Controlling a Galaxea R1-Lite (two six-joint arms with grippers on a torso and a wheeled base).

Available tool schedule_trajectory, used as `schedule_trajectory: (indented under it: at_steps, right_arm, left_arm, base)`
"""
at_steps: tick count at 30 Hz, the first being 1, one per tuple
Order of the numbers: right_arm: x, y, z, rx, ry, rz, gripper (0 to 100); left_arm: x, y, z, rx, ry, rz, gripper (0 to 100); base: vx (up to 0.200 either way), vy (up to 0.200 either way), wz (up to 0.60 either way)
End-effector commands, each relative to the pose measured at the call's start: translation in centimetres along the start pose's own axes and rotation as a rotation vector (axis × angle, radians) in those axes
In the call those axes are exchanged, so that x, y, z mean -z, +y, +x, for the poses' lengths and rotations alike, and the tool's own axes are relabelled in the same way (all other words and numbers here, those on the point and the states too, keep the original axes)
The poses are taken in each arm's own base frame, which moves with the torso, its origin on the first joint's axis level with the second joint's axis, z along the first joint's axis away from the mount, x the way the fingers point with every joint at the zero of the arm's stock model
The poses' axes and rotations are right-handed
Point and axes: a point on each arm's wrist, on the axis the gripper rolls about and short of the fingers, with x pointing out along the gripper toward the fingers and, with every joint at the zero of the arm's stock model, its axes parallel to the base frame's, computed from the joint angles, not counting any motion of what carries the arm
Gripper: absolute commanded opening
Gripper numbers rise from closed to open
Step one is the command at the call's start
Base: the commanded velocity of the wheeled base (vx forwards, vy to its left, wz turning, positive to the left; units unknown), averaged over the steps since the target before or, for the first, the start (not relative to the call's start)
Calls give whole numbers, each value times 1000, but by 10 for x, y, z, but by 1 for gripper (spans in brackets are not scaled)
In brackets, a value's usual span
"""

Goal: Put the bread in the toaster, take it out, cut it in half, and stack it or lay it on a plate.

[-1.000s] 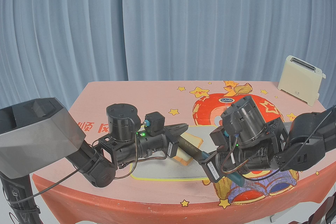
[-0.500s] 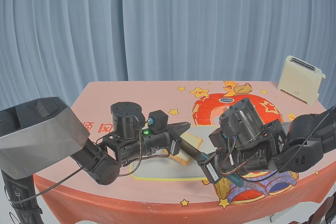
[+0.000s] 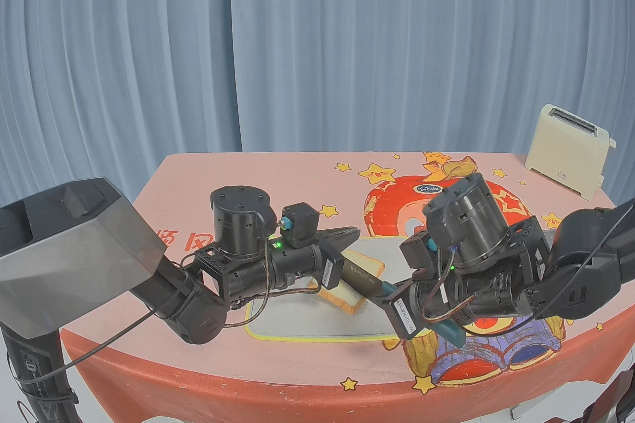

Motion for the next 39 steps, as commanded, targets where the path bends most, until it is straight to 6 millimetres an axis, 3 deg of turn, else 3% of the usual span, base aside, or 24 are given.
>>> schedule_trajectory:
  at_steps: [1,16,23,39]
  right_arm:
    - [-1,-1,-1,2,-5,2,0]
    - [4,-1,3,5,25,-3,0]
    - [7,0,5,8,43,-7,0]
    - [2,-2,-4,4,7,2,0]
  left_arm:
    - [-2,0,-2,-2,-9,-1,0]
    - [18,6,2,-12,41,-19,0]
    - [19,6,3,-11,43,-19,0]
    - [-27,4,-10,-16,-46,9,0]
  base:
    - [0,0,0]
    - [0,0,0]
    - [0,0,0]
    - [0,0,0]
